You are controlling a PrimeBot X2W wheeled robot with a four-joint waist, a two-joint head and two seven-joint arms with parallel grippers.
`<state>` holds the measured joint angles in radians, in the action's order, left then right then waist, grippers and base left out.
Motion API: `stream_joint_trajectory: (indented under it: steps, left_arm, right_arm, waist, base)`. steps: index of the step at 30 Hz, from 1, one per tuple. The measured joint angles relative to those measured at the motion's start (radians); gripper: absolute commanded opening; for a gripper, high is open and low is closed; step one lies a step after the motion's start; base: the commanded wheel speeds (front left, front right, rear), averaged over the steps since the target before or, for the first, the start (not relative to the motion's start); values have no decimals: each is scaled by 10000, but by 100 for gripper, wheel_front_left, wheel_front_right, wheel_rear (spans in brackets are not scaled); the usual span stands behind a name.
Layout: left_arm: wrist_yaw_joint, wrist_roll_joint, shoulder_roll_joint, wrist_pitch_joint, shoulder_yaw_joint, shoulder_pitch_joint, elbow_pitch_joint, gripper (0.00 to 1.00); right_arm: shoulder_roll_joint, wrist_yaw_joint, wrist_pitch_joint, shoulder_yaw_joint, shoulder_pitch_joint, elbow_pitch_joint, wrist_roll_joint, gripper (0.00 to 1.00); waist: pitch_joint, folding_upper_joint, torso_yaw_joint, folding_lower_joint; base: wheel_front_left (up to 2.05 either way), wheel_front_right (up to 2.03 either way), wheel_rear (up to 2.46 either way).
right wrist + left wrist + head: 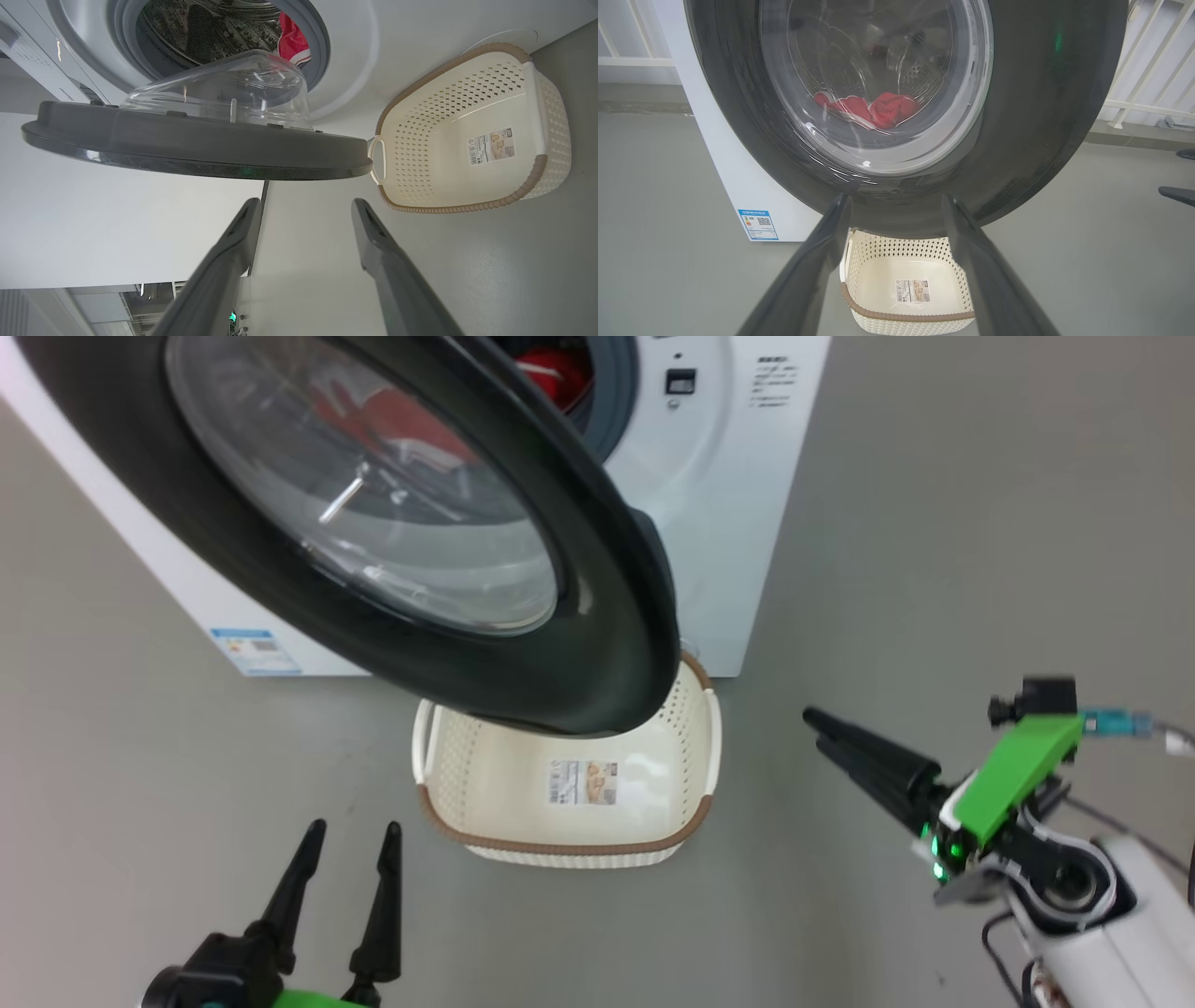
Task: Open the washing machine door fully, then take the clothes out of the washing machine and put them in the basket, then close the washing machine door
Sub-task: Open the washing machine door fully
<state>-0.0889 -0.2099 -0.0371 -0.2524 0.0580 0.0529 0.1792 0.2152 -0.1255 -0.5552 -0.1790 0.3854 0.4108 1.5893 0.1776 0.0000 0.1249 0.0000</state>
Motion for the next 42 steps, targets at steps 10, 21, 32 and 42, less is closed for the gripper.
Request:
stream_joint_trajectory:
  steps: [10,21,32,42]
  left_arm:
    - [-13,73,-19,0,-330,-238,-35,100]
    - [-100,171,-21,0,-550,-244,-21,100]
    - [-174,174,-21,0,-662,-243,25,100]
    - [-174,297,-21,0,-688,-236,-117,100]
  right_arm:
    - [-305,0,2025,403,-1499,-148,-723,100]
    - [742,0,6113,-1670,-2061,-75,-4406,100]
    - [876,-2,8034,-955,-1938,330,-7760,100]
    - [-813,-2,8078,1801,-3312,-1494,-11674,100]
  waist:
    - [-265,0,-748,0]
    - [-196,0,-1115,0]
    - [-187,0,-1321,0]
    - [-168,0,-1172,0]
  base:
    - [0,0,0]
    - [0,0,0]
    - [0,0,0]
    - [0,0,0]
